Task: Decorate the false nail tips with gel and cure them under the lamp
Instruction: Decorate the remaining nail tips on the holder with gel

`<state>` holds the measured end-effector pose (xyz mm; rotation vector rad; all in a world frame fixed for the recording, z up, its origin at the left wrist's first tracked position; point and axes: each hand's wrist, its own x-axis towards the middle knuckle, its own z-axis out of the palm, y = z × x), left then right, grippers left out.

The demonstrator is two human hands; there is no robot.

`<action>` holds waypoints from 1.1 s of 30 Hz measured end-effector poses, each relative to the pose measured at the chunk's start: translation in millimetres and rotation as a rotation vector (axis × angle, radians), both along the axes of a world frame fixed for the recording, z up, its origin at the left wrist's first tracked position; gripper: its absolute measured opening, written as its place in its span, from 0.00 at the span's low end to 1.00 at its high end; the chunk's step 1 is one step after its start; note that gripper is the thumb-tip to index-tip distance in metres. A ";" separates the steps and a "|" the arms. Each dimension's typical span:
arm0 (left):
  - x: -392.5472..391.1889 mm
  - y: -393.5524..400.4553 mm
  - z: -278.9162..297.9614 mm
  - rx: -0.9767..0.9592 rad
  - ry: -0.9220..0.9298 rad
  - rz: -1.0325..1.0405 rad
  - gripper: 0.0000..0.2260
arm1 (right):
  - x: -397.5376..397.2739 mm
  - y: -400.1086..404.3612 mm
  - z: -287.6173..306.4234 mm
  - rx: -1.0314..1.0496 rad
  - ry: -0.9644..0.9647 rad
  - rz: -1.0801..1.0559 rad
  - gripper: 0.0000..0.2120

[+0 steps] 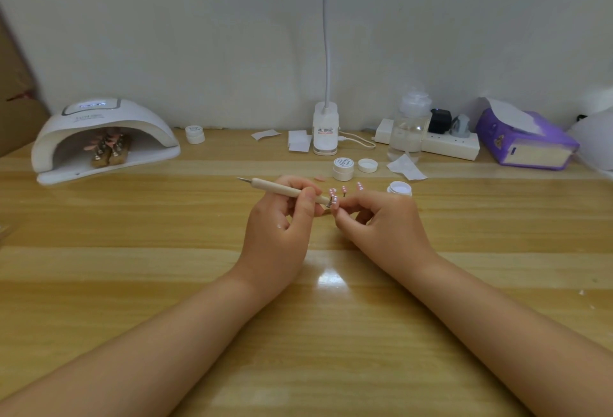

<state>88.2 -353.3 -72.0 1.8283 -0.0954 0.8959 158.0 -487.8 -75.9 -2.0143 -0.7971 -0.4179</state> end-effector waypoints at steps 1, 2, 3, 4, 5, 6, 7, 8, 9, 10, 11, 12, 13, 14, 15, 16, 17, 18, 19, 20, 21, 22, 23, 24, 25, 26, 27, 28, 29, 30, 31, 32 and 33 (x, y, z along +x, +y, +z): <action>0.1 0.0 -0.1 -0.001 0.001 0.001 0.06 | 0.1 0.1 0.2 -0.001 -0.001 0.002 0.04; 0.2 0.0 -0.2 -0.002 0.002 0.001 0.06 | 0.2 0.3 0.3 -0.004 -0.004 0.003 0.04; 0.1 0.1 -0.3 -0.003 0.004 0.001 0.06 | 0.4 0.5 0.3 -0.006 -0.005 0.003 0.04; 0.0 0.2 -0.4 -0.001 0.005 0.003 0.06 | 0.3 0.3 0.2 -0.008 -0.005 0.002 0.04; -0.3 0.4 -0.5 0.002 0.005 0.004 0.06 | 0.2 0.1 0.1 -0.008 -0.006 0.002 0.04; -0.3 0.4 -0.4 0.003 0.006 0.006 0.06 | 0.0 -0.2 0.0 -0.010 -0.008 0.000 0.04; -0.3 0.4 -0.3 0.001 0.007 0.007 0.06 | -0.1 -0.3 0.1 -0.013 -0.010 0.000 0.04; -0.3 0.4 -0.3 -0.001 0.008 0.008 0.05 | -0.1 -0.6 0.1 -0.017 -0.012 -0.001 0.04; 0.0 0.3 -0.2 -0.002 0.009 0.010 0.05 | -0.1 -0.5 0.2 -0.019 -0.013 0.000 0.04; 0.1 0.3 -0.3 -0.002 0.009 0.011 0.06 | -0.1 -0.6 0.3 -0.020 -0.015 -0.001 0.04; 0.2 0.3 -0.3 -0.002 0.008 0.012 0.06 | -0.1 -0.7 0.3 -0.018 -0.017 -0.004 0.04; 0.2 0.3 -0.3 -0.002 0.008 0.011 0.06 | -0.1 -0.7 0.2 -0.015 -0.019 -0.005 0.04; 0.0 0.3 -0.4 -0.003 0.009 0.008 0.06 | -0.1 -0.8 0.1 -0.012 -0.020 -0.006 0.04; 0.1 0.3 -0.4 -0.004 0.010 0.003 0.06 | -0.1 -0.7 0.0 -0.010 -0.019 -0.007 0.04; 0.0 0.5 -0.4 -0.007 0.012 -0.001 0.06 | -0.1 -0.8 0.0 -0.008 -0.019 -0.007 0.04; 0.1 0.4 -0.4 -0.010 0.013 -0.003 0.06 | -0.1 -0.6 0.1 -0.007 -0.019 -0.007 0.04; 0.0 0.4 -0.5 -0.011 0.015 -0.001 0.06 | 0.0 -0.4 0.1 -0.007 -0.021 -0.006 0.04; 0.0 0.3 -0.6 -0.011 0.015 0.004 0.06 | 0.0 -0.2 0.1 -0.007 -0.021 -0.005 0.04; 0.2 0.3 -0.7 -0.011 0.017 0.010 0.06 | 0.1 0.1 0.0 -0.005 -0.018 -0.005 0.04; 0.1 0.2 -0.7 -0.014 0.019 0.015 0.06 | 0.1 0.3 -0.1 -0.002 -0.014 -0.005 0.04; 0.1 0.2 -0.8 -0.016 0.021 0.021 0.06 | 0.2 0.4 -0.3 0.000 -0.011 -0.007 0.04; 0.1 0.0 -0.6 -0.017 0.022 0.026 0.06 | 0.2 0.3 -0.4 -0.001 -0.009 -0.008 0.04; 0.0 0.3 -0.5 -0.019 0.023 0.029 0.06 | 0.2 0.2 -0.5 -0.003 -0.007 -0.009 0.04; 0.1 0.4 -0.3 -0.020 0.023 0.028 0.06 | 0.1 0.1 -0.5 -0.006 -0.006 -0.009 0.04; -0.1 0.4 -0.1 -0.020 0.024 0.025 0.06 | 0.0 -0.3 -0.5 -0.006 -0.005 -0.009 0.04; -0.2 0.3 0.0 -0.018 0.025 0.021 0.05 | -0.1 -0.4 -0.4 -0.006 -0.005 -0.009 0.04; -0.2 0.2 0.2 -0.014 0.026 0.019 0.05 | -0.2 -0.6 -0.3 -0.005 -0.006 -0.009 0.04; -0.2 0.0 0.1 -0.013 0.026 0.018 0.05 | -0.4 -0.6 -0.2 -0.005 -0.007 -0.008 0.04; -0.2 0.0 -0.1 -0.015 0.026 0.016 0.05 | -0.3 -0.5 -0.1 -0.005 -0.009 -0.007 0.04; 0.0 0.1 -0.2 -0.020 0.025 0.014 0.05 | -0.4 -0.5 -0.2 -0.004 -0.011 -0.007 0.04; 0.0 0.3 -0.5 -0.025 0.023 0.012 0.05 | -0.3 -0.4 -0.2 -0.005 -0.013 -0.007 0.04; 0.1 0.6 -0.6 -0.029 0.021 0.010 0.05 | -0.2 -0.4 -0.2 -0.004 -0.015 -0.008 0.04; 0.1 1.0 -0.9 -0.033 0.019 0.007 0.05 | 0.0 -0.3 -0.2 -0.003 -0.017 -0.009 0.04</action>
